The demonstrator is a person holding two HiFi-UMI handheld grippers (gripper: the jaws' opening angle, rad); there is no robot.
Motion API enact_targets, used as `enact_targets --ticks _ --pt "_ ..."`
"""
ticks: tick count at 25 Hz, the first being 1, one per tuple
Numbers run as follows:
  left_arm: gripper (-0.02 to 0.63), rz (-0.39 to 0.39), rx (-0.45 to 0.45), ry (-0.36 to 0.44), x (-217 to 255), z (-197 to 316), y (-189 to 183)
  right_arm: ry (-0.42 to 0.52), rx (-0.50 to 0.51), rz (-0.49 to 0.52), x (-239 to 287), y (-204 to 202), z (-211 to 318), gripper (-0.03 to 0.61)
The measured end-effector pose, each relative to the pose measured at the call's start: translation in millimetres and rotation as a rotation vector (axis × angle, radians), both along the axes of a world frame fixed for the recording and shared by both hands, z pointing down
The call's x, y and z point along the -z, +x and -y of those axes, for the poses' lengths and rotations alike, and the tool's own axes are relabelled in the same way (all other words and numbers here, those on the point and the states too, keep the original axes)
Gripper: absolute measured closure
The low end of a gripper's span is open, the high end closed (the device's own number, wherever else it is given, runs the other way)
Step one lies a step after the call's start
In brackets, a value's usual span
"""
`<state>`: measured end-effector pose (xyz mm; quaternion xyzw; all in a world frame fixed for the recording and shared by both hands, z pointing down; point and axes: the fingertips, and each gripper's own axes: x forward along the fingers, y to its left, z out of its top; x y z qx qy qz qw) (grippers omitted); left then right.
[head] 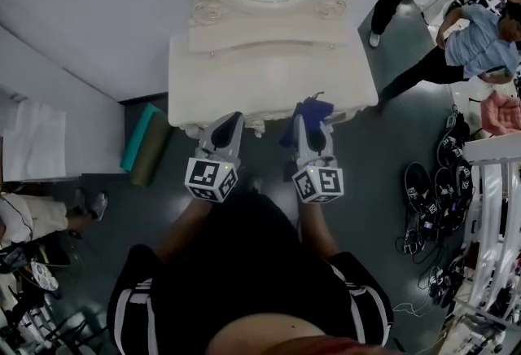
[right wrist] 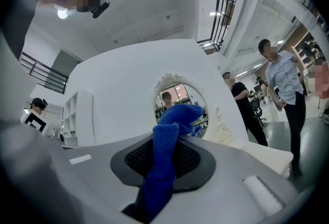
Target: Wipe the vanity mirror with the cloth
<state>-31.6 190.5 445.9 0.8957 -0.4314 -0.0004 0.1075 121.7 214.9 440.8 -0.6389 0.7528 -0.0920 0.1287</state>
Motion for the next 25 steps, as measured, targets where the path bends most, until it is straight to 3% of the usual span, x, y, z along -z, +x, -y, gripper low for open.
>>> enact_targets --ticks 10,25 --pt "0.603 0.012 -0.018 -0.007 -3.1 52.9 22.4 0.018 -0.022 0.005 5.4 21.7 53.8 0.505" --pt "0.603 0.023 -0.064 0.02 13.1 192.6 31.3 0.026 -0.103 0.013 9.9 35.5 184.0 0.505"
